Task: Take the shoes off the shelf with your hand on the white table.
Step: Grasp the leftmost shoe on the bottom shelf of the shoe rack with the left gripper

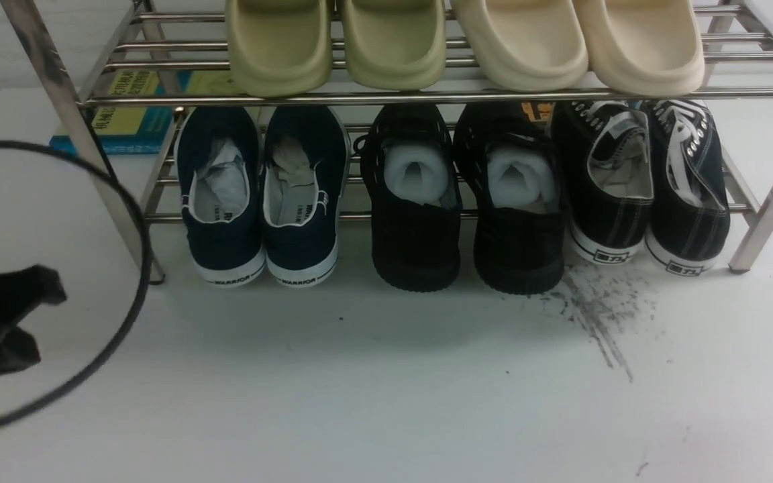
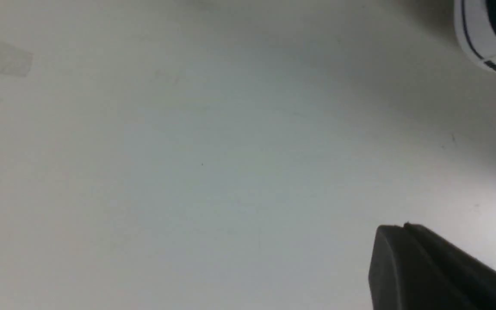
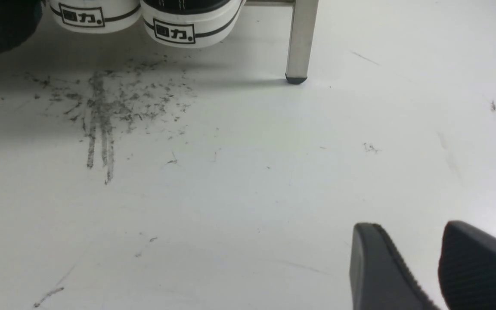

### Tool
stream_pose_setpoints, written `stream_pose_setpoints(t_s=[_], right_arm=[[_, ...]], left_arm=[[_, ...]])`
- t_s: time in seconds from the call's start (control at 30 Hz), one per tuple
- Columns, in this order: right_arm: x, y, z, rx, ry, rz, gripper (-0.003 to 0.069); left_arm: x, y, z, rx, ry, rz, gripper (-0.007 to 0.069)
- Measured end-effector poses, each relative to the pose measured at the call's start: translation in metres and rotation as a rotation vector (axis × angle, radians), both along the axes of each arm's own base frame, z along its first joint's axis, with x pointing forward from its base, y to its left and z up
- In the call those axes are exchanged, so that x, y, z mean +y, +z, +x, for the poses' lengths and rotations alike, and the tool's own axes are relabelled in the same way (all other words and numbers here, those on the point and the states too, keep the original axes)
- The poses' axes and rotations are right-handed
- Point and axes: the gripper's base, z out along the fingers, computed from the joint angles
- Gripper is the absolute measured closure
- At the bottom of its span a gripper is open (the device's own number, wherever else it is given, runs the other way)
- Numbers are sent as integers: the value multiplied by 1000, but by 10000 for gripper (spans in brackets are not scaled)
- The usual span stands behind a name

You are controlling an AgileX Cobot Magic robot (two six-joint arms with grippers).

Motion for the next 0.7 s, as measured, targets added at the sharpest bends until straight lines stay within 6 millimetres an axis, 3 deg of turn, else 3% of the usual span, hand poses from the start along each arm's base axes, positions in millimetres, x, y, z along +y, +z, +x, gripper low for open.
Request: stream_pose_setpoints(t_s=[0.07, 0.17, 0.43, 0.53, 0.7], right_arm=[[0, 0, 0, 0, 0, 0, 419], [0, 0, 0, 0, 0, 0, 419], [0, 0, 0, 0, 0, 0, 419], [0, 0, 0, 0, 0, 0, 419], [0, 0, 0, 0, 0, 0, 419]], left_arm=[[1, -5, 30, 57, -31, 17, 581], [2, -3, 58, 71, -44, 24, 512], [-5, 8, 99, 13, -74, 29, 287], [-33, 9, 115, -6, -167, 33, 206], [-69, 2, 135, -63, -244, 38, 173]])
